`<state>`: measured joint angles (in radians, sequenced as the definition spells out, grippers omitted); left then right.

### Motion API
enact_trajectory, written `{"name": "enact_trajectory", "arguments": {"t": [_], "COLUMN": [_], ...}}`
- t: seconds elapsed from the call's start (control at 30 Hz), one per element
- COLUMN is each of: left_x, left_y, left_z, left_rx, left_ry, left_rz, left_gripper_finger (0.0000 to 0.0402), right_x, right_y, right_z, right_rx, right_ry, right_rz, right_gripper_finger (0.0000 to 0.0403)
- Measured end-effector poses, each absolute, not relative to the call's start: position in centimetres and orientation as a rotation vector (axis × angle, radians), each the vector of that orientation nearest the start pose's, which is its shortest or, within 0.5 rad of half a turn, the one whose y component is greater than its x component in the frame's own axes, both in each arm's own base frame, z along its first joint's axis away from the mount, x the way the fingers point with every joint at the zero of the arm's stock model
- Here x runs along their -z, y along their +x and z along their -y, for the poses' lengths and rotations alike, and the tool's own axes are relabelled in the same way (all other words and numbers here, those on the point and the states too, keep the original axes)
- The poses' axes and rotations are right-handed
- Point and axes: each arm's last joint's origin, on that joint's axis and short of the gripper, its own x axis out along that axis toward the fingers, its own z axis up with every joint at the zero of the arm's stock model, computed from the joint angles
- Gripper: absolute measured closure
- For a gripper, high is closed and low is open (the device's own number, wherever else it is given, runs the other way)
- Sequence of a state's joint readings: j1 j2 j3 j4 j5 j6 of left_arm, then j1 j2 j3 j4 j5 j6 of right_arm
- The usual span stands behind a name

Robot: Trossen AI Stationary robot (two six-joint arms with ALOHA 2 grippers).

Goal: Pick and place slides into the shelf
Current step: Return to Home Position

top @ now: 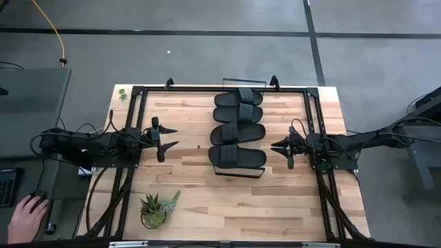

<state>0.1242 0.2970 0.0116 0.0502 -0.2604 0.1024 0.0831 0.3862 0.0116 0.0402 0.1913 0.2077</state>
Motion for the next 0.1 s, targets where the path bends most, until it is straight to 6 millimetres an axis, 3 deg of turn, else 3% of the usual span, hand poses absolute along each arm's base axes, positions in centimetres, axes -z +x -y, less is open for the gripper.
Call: {"name": "enact_trajectory", "arguments": {"t": [0.1], "left_x": [-14.7], "left_y": [11.08], "left_z": [-2.13], "left_rx": [-0.37], "left_ry": [0.117], "left_rz": [-0.256], "left_gripper_finger": [0.0185], "right_x": [-13.76], "right_y": [11.63], "right_z": [-0.42], "right_rx": [0.141], "right_ry": [0.16], "right_rz": [-0.319], "right_gripper_finger": [0.0336]}}
